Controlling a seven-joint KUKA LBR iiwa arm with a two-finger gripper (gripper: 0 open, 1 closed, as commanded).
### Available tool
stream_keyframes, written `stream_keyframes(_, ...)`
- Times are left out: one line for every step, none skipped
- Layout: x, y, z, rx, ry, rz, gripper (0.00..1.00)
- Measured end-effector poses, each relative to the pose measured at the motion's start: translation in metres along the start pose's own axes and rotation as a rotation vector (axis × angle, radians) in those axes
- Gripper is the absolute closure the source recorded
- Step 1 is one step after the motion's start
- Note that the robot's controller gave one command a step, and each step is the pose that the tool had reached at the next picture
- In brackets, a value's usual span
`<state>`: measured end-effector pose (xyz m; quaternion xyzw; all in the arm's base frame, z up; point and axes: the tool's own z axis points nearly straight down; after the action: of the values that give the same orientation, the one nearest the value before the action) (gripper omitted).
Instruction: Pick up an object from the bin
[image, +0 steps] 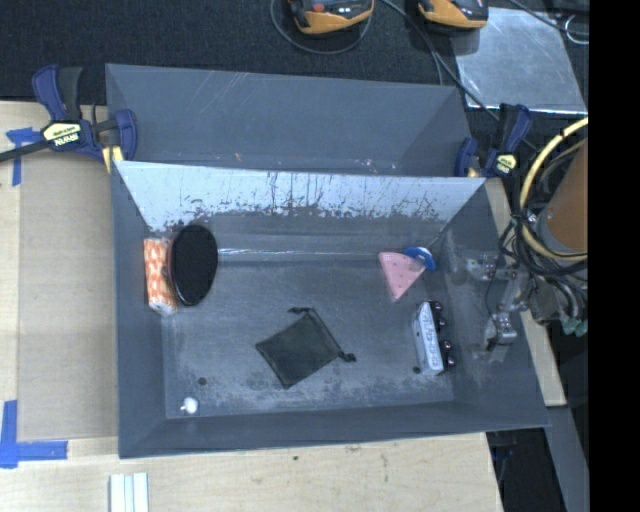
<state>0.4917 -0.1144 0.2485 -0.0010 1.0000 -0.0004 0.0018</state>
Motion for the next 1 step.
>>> stream_keyframes(0.0000,0.0000,0.0000,0.000,0.000,0.000,0.00)
